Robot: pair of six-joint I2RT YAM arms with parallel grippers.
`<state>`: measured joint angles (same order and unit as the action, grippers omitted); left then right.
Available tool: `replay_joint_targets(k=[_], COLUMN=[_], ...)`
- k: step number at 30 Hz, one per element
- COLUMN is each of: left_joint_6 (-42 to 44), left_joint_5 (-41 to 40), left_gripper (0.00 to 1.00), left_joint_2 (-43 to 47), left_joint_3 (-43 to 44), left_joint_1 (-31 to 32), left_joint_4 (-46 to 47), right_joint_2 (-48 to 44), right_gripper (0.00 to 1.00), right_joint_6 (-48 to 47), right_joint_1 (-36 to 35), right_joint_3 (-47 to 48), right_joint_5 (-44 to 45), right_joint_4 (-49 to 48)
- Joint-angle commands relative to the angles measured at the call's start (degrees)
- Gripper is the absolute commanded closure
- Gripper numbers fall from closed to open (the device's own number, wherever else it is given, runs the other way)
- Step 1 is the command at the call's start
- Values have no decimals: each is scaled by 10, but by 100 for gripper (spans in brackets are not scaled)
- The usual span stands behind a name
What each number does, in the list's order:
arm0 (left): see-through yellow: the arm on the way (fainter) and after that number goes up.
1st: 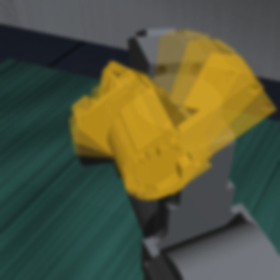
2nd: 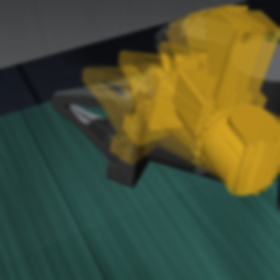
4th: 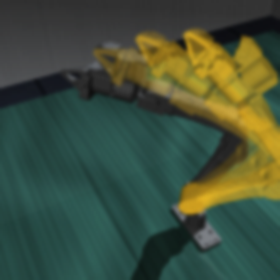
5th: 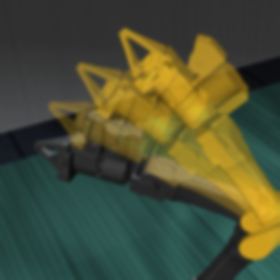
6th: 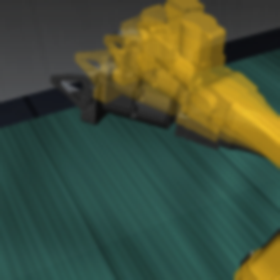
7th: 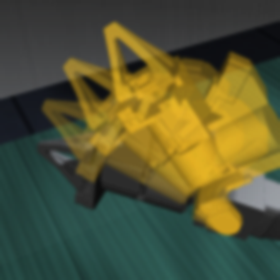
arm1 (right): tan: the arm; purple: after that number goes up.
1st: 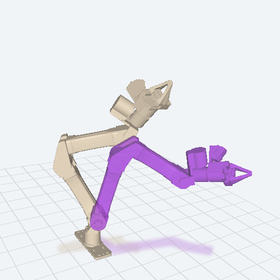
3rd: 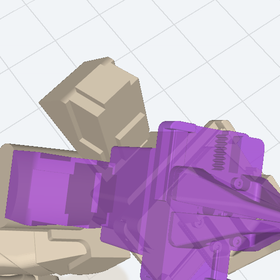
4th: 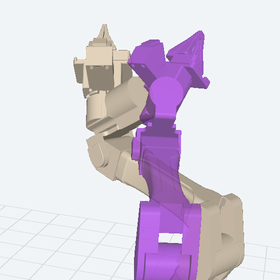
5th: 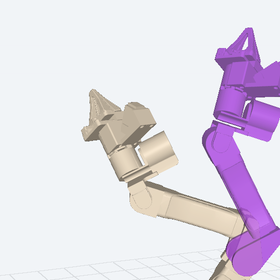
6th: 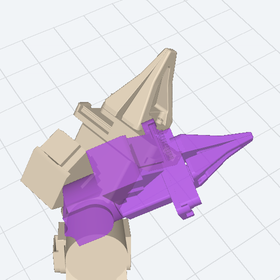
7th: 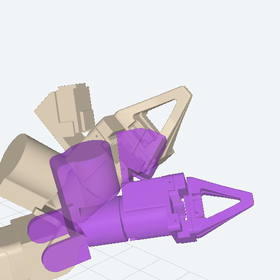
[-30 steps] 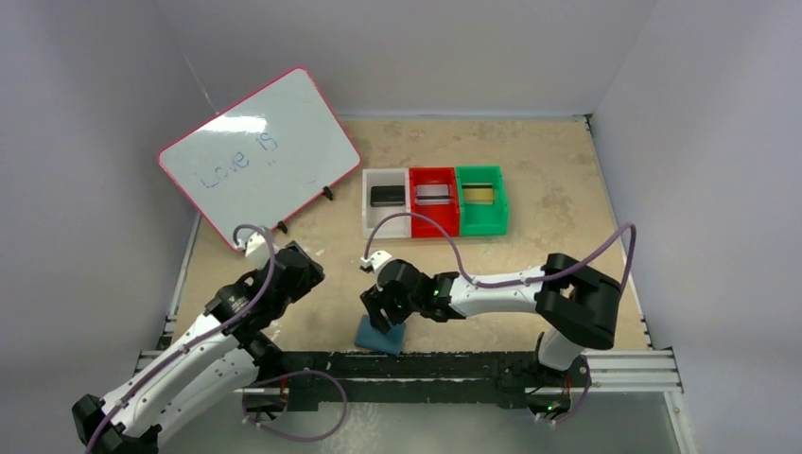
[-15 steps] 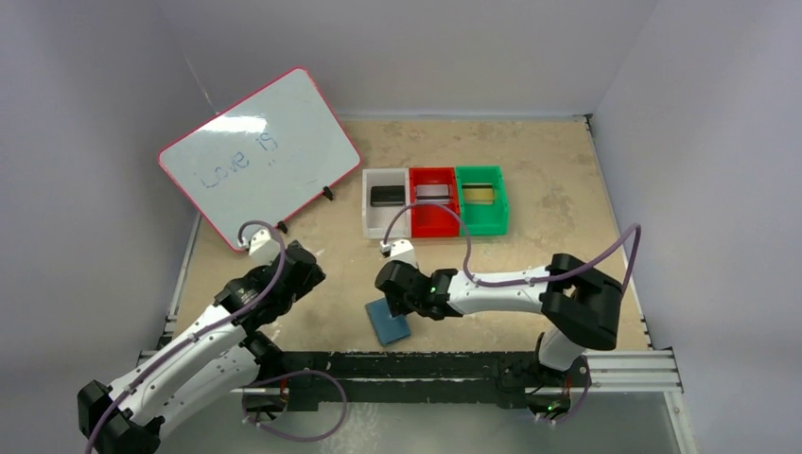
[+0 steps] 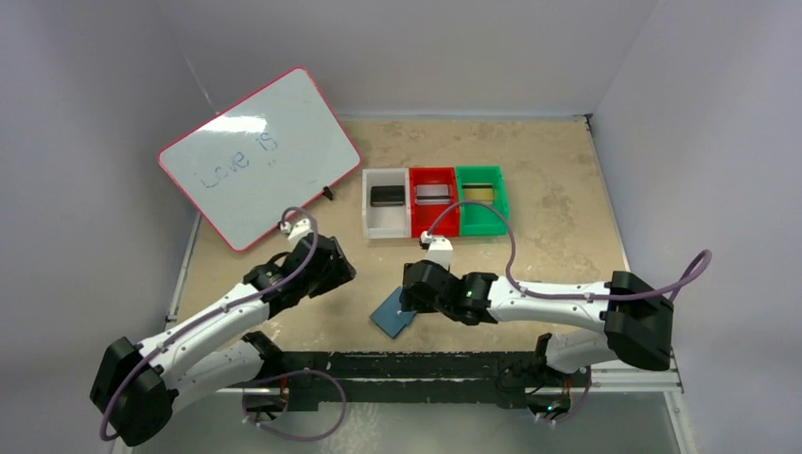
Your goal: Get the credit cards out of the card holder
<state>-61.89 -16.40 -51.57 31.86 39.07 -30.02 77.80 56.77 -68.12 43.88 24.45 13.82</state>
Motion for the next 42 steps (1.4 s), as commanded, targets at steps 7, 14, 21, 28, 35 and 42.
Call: replay_joint_targets(k=[7, 14, 21, 28, 35, 42], left_joint_6=[62, 58, 34, -2, -20, -26], left_joint_5=[149, 152, 158, 138, 118, 120], left_gripper=[37, 39, 40, 44, 53, 55], left_joint_2=[-89, -111, -119, -136, -138, -132], left_joint_3=[-24, -30, -46, -60, -65, -74], left_joint_1=[6, 33, 57, 90, 120, 137], left_joint_4=[164, 176, 194, 230, 240, 245], right_joint_2=[-11, 6, 1, 26, -42, -84], right_gripper=[41, 44, 49, 50, 36, 13], right_joint_6=[144, 197, 169, 102, 94, 70], right_joint_1=[1, 3, 70, 118, 119, 114], right_joint_3=[-63, -77, -104, -72, 0, -82], right_joint_5=[-109, -100, -150, -155, -6, -152], right_joint_4=[-131, -136, -222, -189, 12, -95])
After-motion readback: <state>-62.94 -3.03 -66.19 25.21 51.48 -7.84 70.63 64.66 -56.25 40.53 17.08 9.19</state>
